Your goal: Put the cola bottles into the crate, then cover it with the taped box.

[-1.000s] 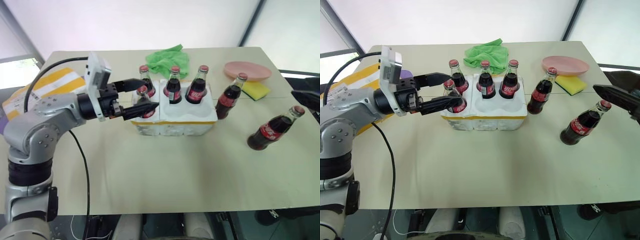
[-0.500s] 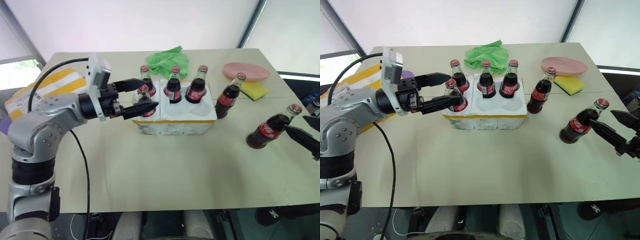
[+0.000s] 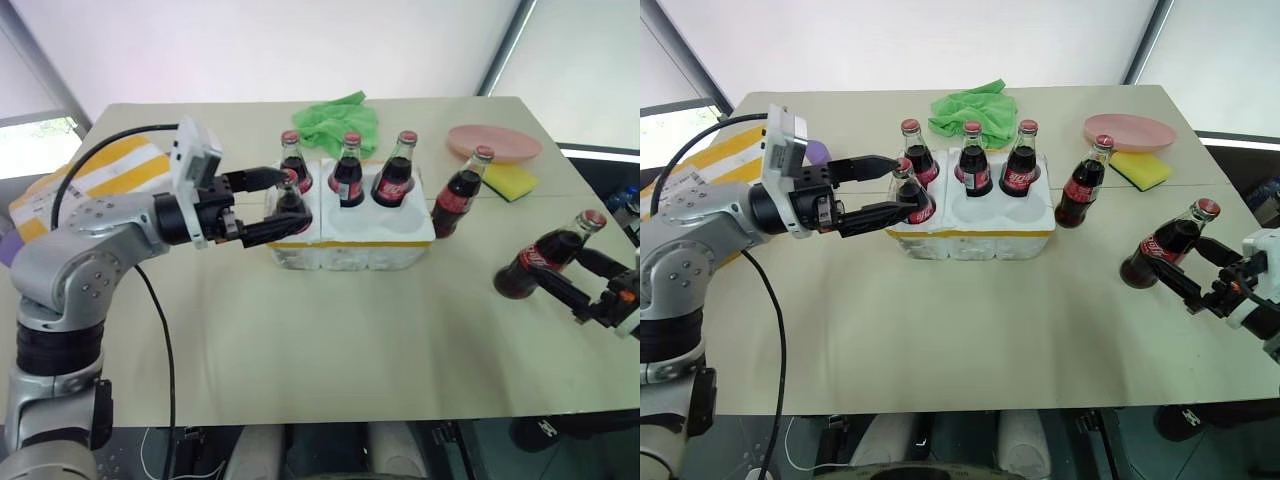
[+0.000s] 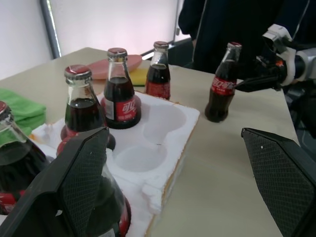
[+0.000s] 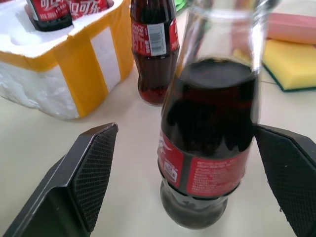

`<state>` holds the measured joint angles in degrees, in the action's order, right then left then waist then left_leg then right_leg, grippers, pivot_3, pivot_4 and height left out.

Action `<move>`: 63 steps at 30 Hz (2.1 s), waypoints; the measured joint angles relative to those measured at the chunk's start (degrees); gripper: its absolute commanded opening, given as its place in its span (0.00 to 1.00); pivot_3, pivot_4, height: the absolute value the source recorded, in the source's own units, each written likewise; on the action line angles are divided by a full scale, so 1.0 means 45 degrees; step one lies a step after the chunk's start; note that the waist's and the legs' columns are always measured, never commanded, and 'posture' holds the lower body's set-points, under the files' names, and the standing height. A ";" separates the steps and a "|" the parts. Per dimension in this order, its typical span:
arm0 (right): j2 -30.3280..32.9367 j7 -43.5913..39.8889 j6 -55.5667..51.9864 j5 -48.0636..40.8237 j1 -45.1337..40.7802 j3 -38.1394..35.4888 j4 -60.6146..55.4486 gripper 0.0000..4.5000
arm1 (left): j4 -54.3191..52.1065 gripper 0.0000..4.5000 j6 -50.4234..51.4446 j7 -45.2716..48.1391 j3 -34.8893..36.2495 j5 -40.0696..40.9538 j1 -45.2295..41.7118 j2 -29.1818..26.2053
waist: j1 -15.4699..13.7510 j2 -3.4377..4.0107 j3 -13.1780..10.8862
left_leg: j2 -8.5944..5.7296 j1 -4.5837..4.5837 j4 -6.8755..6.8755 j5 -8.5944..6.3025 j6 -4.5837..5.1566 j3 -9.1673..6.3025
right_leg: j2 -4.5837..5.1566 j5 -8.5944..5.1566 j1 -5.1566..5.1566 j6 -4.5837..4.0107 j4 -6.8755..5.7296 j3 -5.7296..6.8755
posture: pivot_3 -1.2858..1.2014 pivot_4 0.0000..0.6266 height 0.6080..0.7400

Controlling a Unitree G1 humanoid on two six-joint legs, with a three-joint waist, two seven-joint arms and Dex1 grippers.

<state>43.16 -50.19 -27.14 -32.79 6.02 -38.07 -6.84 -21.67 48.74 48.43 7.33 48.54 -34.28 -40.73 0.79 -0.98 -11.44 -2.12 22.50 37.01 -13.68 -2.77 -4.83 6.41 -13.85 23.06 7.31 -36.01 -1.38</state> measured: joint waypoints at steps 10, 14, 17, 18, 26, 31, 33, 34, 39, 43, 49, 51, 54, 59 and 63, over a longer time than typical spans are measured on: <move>-0.0125 0.0330 0.0757 0.0283 -0.0752 0.1037 0.1409 1.00 | -0.0007 0.99 0.0191 0.1436 -0.0286 0.0473 0.0022 -0.0380 | -0.0005 0.0000 -0.0001 | -0.0001 0.0003 -0.0001 0.0000 0.0000 0.0001 | 0.0001 0.0000 0.0001 -0.0003 0.0003 -0.0001 | 0.52 0.24 1.00; -0.0125 0.0340 0.0983 0.0331 -0.0983 0.1228 0.1900 1.00 | -0.0007 0.99 0.0161 0.1643 -0.0484 0.0454 -0.0005 -0.0379 | 0.0006 0.0000 -0.0001 | -0.0001 0.0003 -0.0003 0.0000 0.0000 0.0000 | 0.0000 0.0000 0.0002 -0.0003 0.0002 0.0000 | 0.52 0.24 1.00; -0.0266 0.0345 0.1074 0.0317 -0.1362 0.1312 0.2436 1.00 | -0.0007 0.99 0.0073 0.1721 -0.0495 0.0409 -0.0064 -0.0377 | 0.0028 -0.0001 -0.0001 | 0.0000 0.0001 -0.0003 0.0000 0.0001 0.0000 | 0.0001 0.0000 0.0002 -0.0003 0.0003 0.0000 | 0.52 0.24 1.00; -0.0304 0.0335 0.1095 0.0277 -0.1490 0.1328 0.2570 0.94 | -0.0006 1.00 0.0062 0.1726 -0.0529 0.0379 -0.0065 -0.0376 | 0.0031 0.0001 -0.0001 | -0.0001 0.0002 -0.0003 0.0000 0.0000 0.0000 | 0.0001 0.0000 0.0002 -0.0003 0.0002 0.0000 | 0.52 0.24 1.00; -0.0354 0.0037 0.1207 0.0126 -0.1855 0.1427 0.3035 0.61 | -0.0006 1.00 -0.0084 0.1660 -0.0604 0.0297 -0.0066 -0.0302 | 0.0028 0.0001 -0.0002 | -0.0002 0.0005 -0.0003 0.0000 0.0001 -0.0001 | 0.0001 0.0000 0.0005 -0.0001 0.0005 0.0000 | 0.52 0.24 1.00; -0.0352 0.0001 0.0709 -0.0159 -0.2124 0.1609 0.2664 0.61 | -0.0011 1.00 -0.0076 0.1384 -0.0579 0.0314 -0.0052 -0.0304 | 0.0092 0.0025 -0.0016 | 0.0002 0.0006 -0.0010 0.0000 0.0001 0.0003 | -0.0001 0.0001 0.0018 0.0000 0.0001 -0.0003 | 0.52 0.24 1.00; -0.0352 0.0152 0.0041 -0.0571 -0.2952 0.1964 0.2122 0.61 | -0.0042 1.00 -0.0055 0.1278 -0.0429 0.0366 0.0012 -0.0357 | 0.0188 0.0062 -0.0043 | 0.0003 0.0012 -0.0006 0.0000 0.0001 0.0008 | -0.0001 0.0003 0.0033 0.0001 -0.0004 -0.0009 | 0.52 0.24 1.00; -0.0346 0.0263 -0.0217 -0.0821 -0.3545 0.2069 0.1773 0.61 | -0.0087 1.00 -0.0047 0.1209 -0.0393 0.0401 0.0025 -0.0397 | 0.0235 0.0092 -0.0061 | 0.0000 0.0022 -0.0002 0.0001 0.0001 0.0008 | 0.0000 0.0004 0.0040 0.0004 -0.0009 -0.0011 | 0.52 0.24 1.00; 0.0156 0.0479 -0.1389 -0.2239 -0.6608 0.2626 0.0015 0.61 | -0.0357 1.00 -0.0012 0.0935 0.0150 0.0638 0.0258 -0.0844 | 0.0277 0.0097 -0.0070 | 0.0004 0.0042 -0.0034 0.0001 0.0002 -0.0017 | -0.0013 0.0000 0.0065 0.0013 -0.0010 -0.0003 | 0.52 0.24 1.00; 0.0205 0.0180 -0.2436 -0.3436 -0.8504 0.3520 -0.0731 0.61 | -0.0440 1.00 -0.0016 0.0635 0.0739 0.0769 0.0551 -0.1138 | 0.0278 0.0087 -0.0075 | 0.0003 0.0107 -0.0038 -0.0014 0.0026 -0.0037 | -0.0014 0.0017 0.0112 0.0055 0.0002 0.0014 | 0.52 0.24 1.00; -0.0646 -0.0474 -0.3059 -0.3724 -0.9908 0.5894 -0.0824 0.61 | -0.0817 1.00 0.0086 0.0053 0.1448 0.1137 0.0943 -0.1462 | 0.0105 0.0085 -0.0076 | -0.0006 0.0211 -0.0008 -0.0017 0.0032 -0.0030 | -0.0008 0.0025 0.0219 0.0062 -0.0007 0.0011 | 0.52 0.24 1.00; -0.1059 -0.0518 -0.3000 -0.3436 -1.0061 0.6586 -0.0803 0.61 | -0.1000 1.00 0.0118 -0.0053 0.1539 0.1311 0.1106 -0.1467 | 0.0071 0.0085 -0.0076 | -0.0003 0.0211 -0.0010 -0.0017 0.0031 -0.0033 | -0.0010 0.0025 0.0228 0.0061 -0.0017 0.0012 | 0.52 0.24 1.00; -0.1621 -0.0590 -0.2648 -0.2715 -1.0154 0.7460 -0.0534 0.61 | -0.1283 1.00 0.0180 -0.0285 0.1672 0.1514 0.1302 -0.1490 | 0.0001 0.0085 -0.0076 | -0.0006 0.0216 -0.0006 -0.0016 0.0030 -0.0032 | -0.0011 0.0025 0.0230 0.0061 -0.0017 0.0011 | 0.52 0.24 1.00; -0.2503 -0.0946 -0.1702 -0.1513 -1.0605 0.8392 0.0853 0.61 | -0.1778 1.00 0.0274 -0.0814 0.2052 0.1956 0.1825 -0.1688 | 0.0047 0.0084 -0.0076 | -0.0007 0.0216 -0.0001 -0.0015 0.0028 -0.0025 | -0.0009 0.0029 0.0234 0.0059 -0.0020 0.0007 | 0.52 0.24 1.00; -0.2948 -0.1212 -0.1071 -0.0700 -1.1090 0.8803 0.1838 0.61 | -0.1924 1.00 0.0363 -0.1164 0.2203 0.2284 0.1995 -0.1745 | 0.0071 0.0084 -0.0076 | -0.0004 0.0215 -0.0006 -0.0013 0.0025 -0.0026 | -0.0015 0.0029 0.0247 0.0058 -0.0031 0.0008 | 0.52 0.24 1.00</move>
<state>29.89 -55.65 -31.97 -35.94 -43.89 1.55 1.44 -30.33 50.38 43.19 17.24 58.82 -25.31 -48.58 1.11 -0.60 -11.78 -2.14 23.47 36.99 -13.74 -2.66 -4.95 6.35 -13.72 24.17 7.57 -36.15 -1.35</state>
